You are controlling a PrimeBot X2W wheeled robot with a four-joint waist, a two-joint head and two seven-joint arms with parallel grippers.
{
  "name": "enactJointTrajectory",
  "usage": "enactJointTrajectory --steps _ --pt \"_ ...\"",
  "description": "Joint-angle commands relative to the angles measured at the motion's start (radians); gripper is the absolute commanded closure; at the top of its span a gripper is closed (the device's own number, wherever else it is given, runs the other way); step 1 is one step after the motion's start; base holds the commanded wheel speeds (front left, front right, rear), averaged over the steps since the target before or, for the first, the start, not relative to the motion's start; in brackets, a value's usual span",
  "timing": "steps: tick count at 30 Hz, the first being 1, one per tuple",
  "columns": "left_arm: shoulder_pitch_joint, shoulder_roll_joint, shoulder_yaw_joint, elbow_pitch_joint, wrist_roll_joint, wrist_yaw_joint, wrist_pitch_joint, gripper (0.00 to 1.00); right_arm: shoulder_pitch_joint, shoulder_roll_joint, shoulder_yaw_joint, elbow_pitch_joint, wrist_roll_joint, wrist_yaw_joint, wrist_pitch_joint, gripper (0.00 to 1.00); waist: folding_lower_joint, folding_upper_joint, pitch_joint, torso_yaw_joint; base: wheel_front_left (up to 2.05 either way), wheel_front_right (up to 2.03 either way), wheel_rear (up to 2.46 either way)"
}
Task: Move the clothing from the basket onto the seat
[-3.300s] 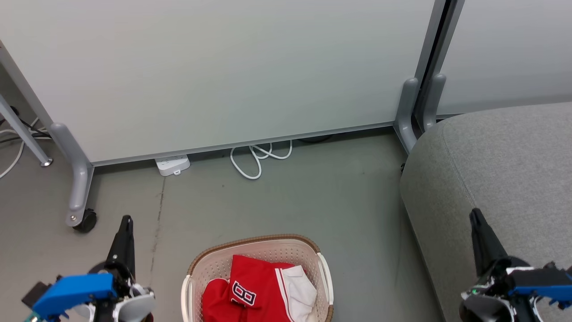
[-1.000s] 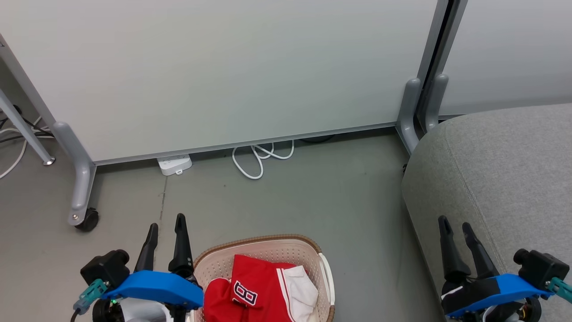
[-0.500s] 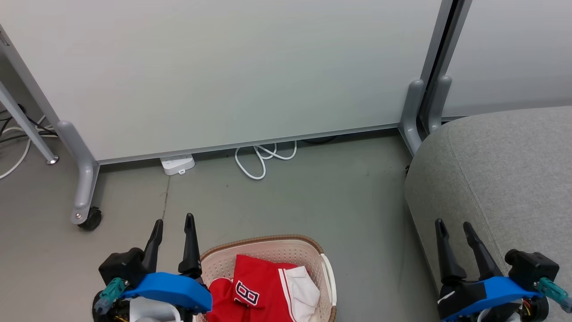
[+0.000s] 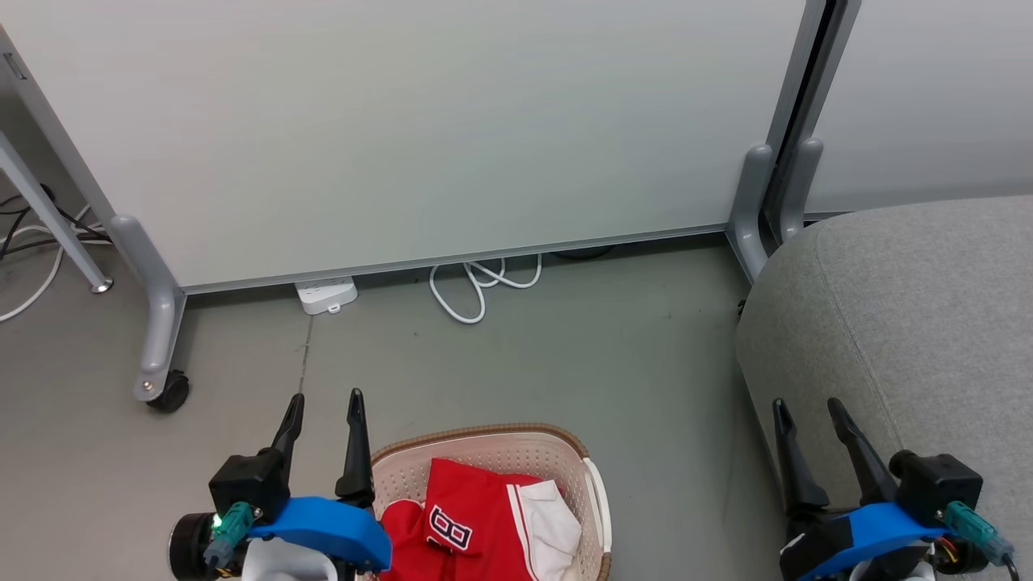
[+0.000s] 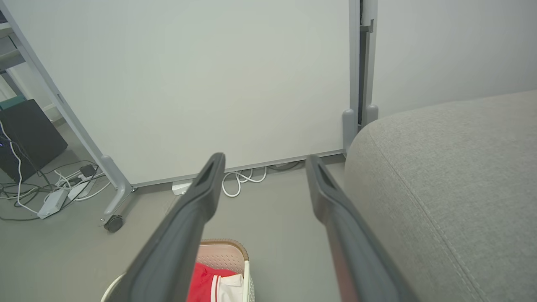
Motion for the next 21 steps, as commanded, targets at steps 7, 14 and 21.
enactJointTrajectory --steps 7,14,21 --pt "-0.02 0.005 -0.015 0.013 0.064 -0.018 -0.02 0.0 -0.014 -0.008 0.006 0.005 -0.064 0.002 -0.021 0.0 0.0 0.0 -0.001 0.004 0.0 0.0 0.0" --pt "-0.02 0.005 -0.017 0.028 0.115 -0.034 -0.034 0.0 -0.014 -0.008 0.01 0.012 -0.118 0.002 -0.035 0.0 0.0 0.0 -0.003 0.008 0.0 0.0 0.0" --pt "-0.017 0.006 -0.024 0.045 0.155 -0.048 -0.046 0.0 -0.008 -0.008 0.012 0.018 -0.171 0.002 -0.046 0.0 0.0 0.0 -0.006 0.013 0.0 0.0 0.0"
